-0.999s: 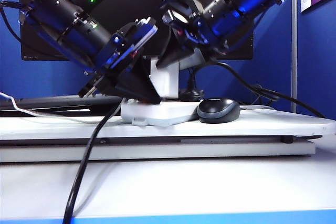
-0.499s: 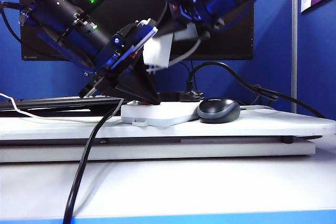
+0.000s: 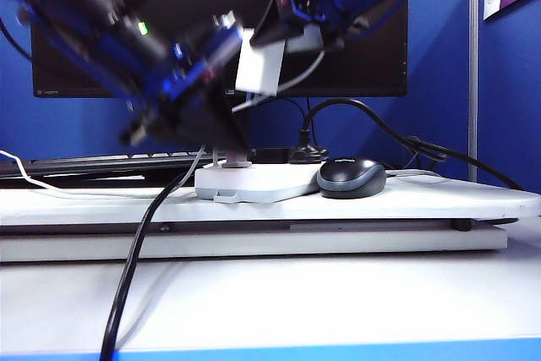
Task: Unplug the white charger from the socket, then place it next to the socket.
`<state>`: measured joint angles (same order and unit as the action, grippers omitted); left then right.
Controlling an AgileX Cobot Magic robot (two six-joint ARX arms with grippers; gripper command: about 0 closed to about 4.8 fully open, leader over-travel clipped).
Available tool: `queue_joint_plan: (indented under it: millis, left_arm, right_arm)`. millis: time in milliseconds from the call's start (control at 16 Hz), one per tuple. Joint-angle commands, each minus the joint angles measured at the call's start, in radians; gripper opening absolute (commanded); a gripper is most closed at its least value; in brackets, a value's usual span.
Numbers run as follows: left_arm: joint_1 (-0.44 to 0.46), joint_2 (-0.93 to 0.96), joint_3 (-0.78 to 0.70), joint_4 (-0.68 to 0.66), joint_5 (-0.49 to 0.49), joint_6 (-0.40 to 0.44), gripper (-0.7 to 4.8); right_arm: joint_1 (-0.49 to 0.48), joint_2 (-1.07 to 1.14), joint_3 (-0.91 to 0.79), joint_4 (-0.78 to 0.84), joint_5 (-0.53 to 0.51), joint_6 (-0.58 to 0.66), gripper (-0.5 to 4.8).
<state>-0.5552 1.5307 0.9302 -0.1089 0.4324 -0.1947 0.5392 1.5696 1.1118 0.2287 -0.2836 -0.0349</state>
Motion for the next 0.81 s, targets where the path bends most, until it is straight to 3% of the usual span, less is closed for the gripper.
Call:
queue_joint_plan:
  millis: [62,250,499,624,811]
  left_arm:
    - [-0.002,-0.089,0.002,0.04,-0.007,0.008,-0.05]
    - [-0.002,-0.207,0.002,0.027,-0.09,0.007,-0.05]
    - [-0.001,-0.372,0.002,0.012,-0.442,0.047,-0.05]
    - [-0.001,-0.407,0.002,0.01,-0.521,0.07,-0.05]
    - [0.0,-0.419,0.002,-0.035,-0.53,0.089,-0.05]
  right_arm:
    - [0.0,-0.013,0.021,0.044,-0.008,0.013,-0.05]
    - [0.002,-0.013,0.053,0.053,-0.036,0.051,-0.05]
    - [0.006,-0.014,0.057,0.137,-0.172,0.168,-0.05]
    - [0.02,-0.014,0.058,0.145,-0.192,0.185,-0.05]
    - [0.037,-0.013,0.069,0.147,-0.232,0.209,-0.06]
